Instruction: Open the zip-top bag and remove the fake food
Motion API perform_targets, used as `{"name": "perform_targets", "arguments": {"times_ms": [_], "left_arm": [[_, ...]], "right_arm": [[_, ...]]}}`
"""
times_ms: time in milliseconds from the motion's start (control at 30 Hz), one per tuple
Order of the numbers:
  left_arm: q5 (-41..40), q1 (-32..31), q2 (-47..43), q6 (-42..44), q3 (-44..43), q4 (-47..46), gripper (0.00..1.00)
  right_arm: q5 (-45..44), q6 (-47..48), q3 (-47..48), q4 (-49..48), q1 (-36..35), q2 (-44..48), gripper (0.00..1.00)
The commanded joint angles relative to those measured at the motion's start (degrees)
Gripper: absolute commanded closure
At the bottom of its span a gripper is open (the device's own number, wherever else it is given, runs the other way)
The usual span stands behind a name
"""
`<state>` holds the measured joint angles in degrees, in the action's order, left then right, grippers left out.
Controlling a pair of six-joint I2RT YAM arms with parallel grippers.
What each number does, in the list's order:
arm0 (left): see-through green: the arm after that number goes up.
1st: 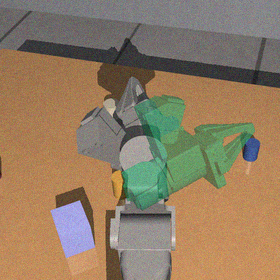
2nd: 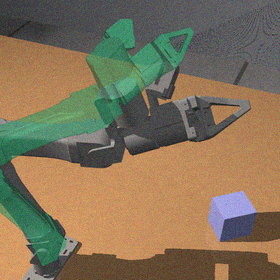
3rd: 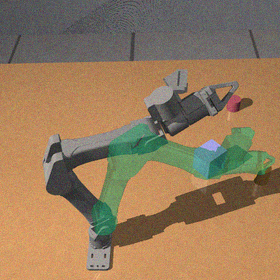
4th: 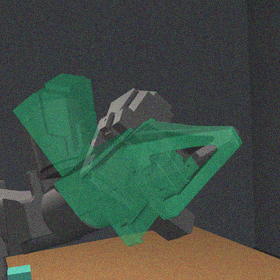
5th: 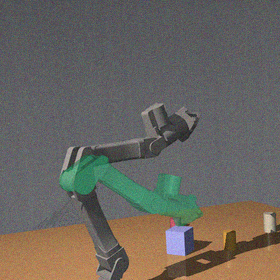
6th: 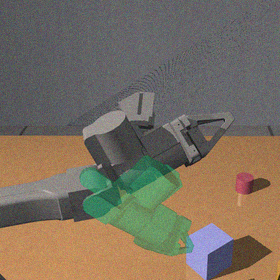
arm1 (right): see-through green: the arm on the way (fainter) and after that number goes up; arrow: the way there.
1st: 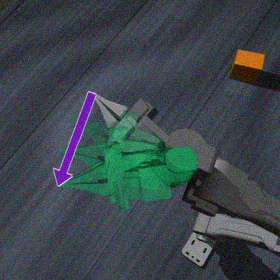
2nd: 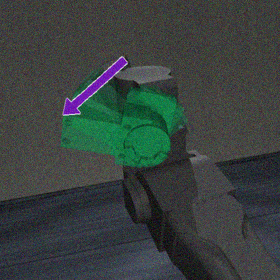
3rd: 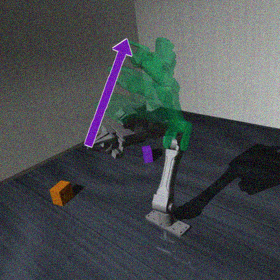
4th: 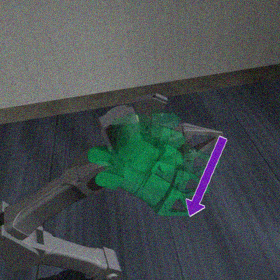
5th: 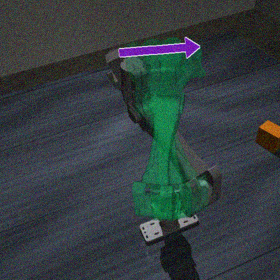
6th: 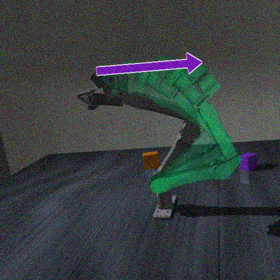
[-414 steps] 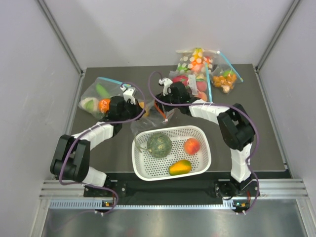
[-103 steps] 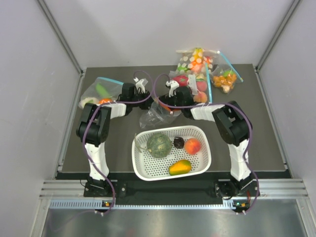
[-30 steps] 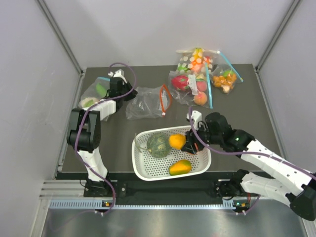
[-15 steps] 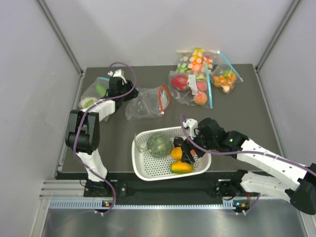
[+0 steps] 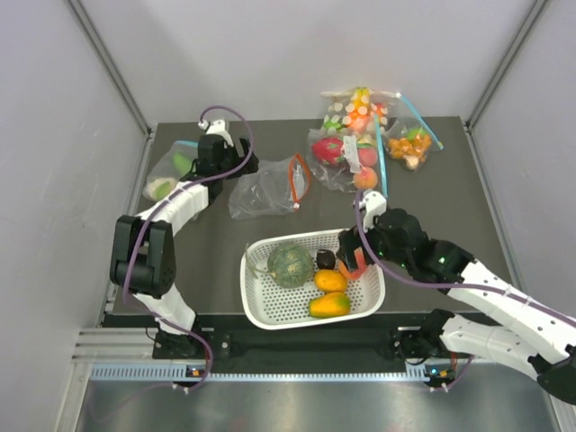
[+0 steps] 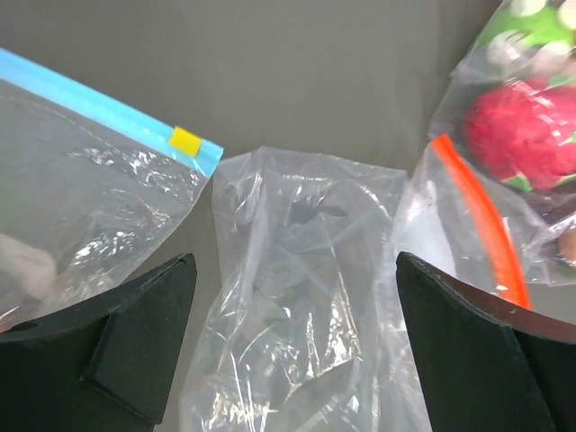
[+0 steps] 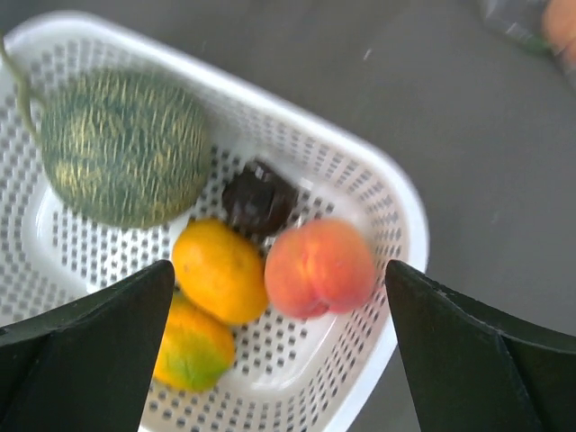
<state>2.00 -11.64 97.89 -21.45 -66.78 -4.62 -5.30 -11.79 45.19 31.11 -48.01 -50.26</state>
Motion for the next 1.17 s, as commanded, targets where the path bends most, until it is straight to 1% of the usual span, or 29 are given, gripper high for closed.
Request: {"name": "perform_targets", "arguments": {"times_ms": [0, 67, 100, 133, 167, 200, 300, 367, 433, 600, 800, 1133], "left_arm": [[-5.94, -1.37, -6.91, 3.17, -2.39, 1.63, 0.03], [-7.62, -2.07, -9.45, 3.70, -3.00, 4.44, 0.03], [-8.06, -2.33, -10.43, 4.66, -3.18, 6.45, 0.03], [-9.46, -3.21, -11.31, 5.19, -3.44, 7.51, 0.03], [-10.43, -3.82, -13.14, 5.71, -3.53, 10.05, 0.03], [-11.39, -4.35, -13.94, 6.50, -3.53, 11.29, 0.03], [-14.39, -5.85, -17.11, 6.43, -3.79, 16.65, 0.02], [-16.14, -6.64, -19.04, 6.34, -4.49, 21.29, 0.02], [-17.55, -7.43, -21.06, 6.25, -4.76, 23.77, 0.02], [-21.68, -8.31, -25.46, 5.20, -4.23, 29.13, 0.02], [-22.47, -8.22, -30.56, 5.46, -3.09, 30.81, 0.02], [-23.35, -8.23, -32.41, 6.77, -2.21, 30.81, 0.01]], "right_arm": [[-9.46, 0.80, 3.76, -9.29, 2.82, -0.10, 0.00], [-8.16, 1.07, 5.08, -12.63, 8.70, -2.29, 0.00], [-4.67, 0.98, 5.69, -13.70, 11.24, -3.26, 0.00], [-2.37, 0.63, 6.74, -14.93, 16.75, -5.09, 0.00], [0.09, -0.59, 7.28, -17.46, 19.59, -6.16, 0.00], [4.03, -1.30, 7.89, -18.53, 24.49, -7.21, 0.00], [8.01, -3.23, 10.96, -21.09, 30.58, -11.17, 0.00], [8.81, -3.59, 13.60, -21.18, 32.53, -13.45, 0.01], [9.78, -3.85, 15.19, -21.36, 35.08, -14.16, 0.00], [11.36, -4.29, 15.81, -21.27, 41.05, -12.50, 0.00], [12.50, -3.68, 14.67, -20.04, 45.80, -10.30, 0.00], [14.70, -3.77, 12.73, -20.66, 47.22, -10.91, 0.00]]}}
